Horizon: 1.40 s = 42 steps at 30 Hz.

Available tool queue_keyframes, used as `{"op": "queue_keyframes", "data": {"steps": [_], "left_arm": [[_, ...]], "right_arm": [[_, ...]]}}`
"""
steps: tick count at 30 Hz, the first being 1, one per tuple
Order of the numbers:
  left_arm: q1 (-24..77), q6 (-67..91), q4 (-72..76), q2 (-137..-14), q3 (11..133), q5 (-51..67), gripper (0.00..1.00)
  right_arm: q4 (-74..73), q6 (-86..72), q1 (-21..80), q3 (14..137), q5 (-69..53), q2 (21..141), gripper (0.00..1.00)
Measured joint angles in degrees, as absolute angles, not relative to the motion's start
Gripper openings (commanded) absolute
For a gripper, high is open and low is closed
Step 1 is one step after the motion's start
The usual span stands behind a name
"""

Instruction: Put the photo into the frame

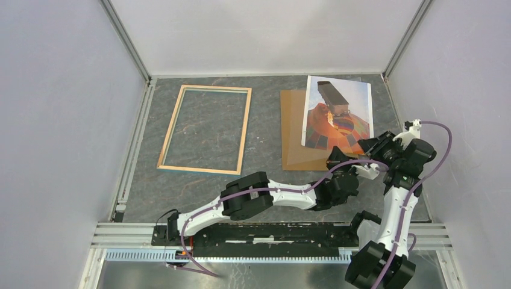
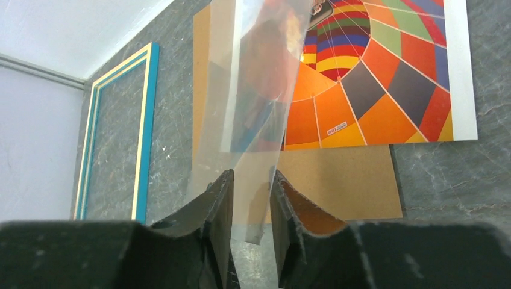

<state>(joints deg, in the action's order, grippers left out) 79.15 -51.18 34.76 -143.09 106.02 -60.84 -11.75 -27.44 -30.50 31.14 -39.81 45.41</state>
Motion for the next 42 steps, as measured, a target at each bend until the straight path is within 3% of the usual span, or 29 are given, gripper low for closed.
{"op": "queue_keyframes", "data": {"steps": [3,5,8,17,23,30,35,42], "left_arm": [[79.2,-52.0,36.0,-141.5,103.8,-60.8,0.02],[79.2,-52.1,36.1,-139.8,101.6,-60.8,0.02],[79.1,-51.9,34.7,-136.3,98.0,-60.8,0.02],[77.2,-37.0,19.1,-121.1,93.5,-59.1,0.02],[70.0,-14.4,-1.4,-105.4,93.4,-47.1,0.02],[49.8,10.8,-12.9,-90.8,90.1,-25.4,0.02],[31.7,26.3,-15.3,-83.5,83.7,-11.3,0.02],[12.9,42.9,-14.9,-77.3,71.7,2.1,0.02]], "right_arm": [[-14.0,-25.9,-30.3,32.9,-39.7,45.1,0.75],[-15.9,-24.6,-30.2,35.4,-39.4,45.3,0.88],[-19.7,-21.9,-30.1,43.7,-38.5,47.4,0.98],[-25.6,-18.2,-30.1,71.6,-36.6,56.8,0.98],[-22.1,-23.2,-30.1,75.0,-36.4,60.7,0.98],[-7.0,-30.5,-28.3,61.0,-35.2,59.4,0.98],[3.1,-33.3,-21.2,46.9,-31.6,61.0,0.98],[12.8,-31.5,-10.8,38.3,-26.5,68.3,0.98]]}}
